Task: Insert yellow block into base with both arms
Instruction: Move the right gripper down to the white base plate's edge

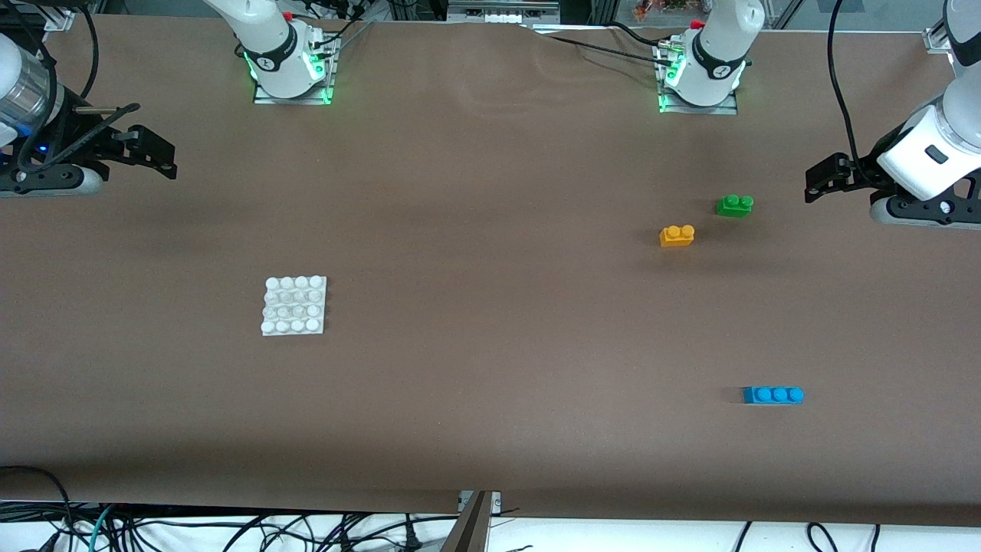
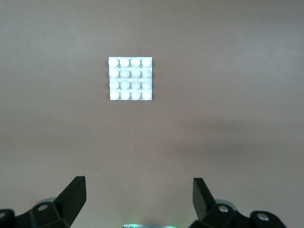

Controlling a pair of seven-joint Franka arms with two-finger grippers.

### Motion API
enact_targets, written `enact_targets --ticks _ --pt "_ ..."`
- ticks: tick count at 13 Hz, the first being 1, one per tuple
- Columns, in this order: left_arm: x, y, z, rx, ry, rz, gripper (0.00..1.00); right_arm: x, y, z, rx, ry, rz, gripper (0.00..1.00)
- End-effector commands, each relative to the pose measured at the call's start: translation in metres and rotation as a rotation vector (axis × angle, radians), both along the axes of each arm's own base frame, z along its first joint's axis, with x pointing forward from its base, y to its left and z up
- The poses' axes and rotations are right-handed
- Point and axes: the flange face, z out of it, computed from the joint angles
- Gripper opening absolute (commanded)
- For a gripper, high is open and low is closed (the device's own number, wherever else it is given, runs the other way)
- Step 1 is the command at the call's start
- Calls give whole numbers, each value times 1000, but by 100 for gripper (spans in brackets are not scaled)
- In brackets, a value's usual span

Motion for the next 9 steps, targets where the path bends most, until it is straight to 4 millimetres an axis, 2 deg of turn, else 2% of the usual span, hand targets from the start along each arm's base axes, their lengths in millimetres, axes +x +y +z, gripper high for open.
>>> enact_targets --ticks 1,4,6,9 --pt "2 -3 5 -17 4 10 100 6 -1 -2 1 -7 -12 99" --pt "2 -3 4 -17 5 10 100 6 -2 -3 0 4 11 99" --pt "2 -3 5 -17 4 10 100 8 -3 -12 -2 18 -4 99" --pt "2 -3 4 -17 5 10 100 24 -2 -49 2 49 -6 99"
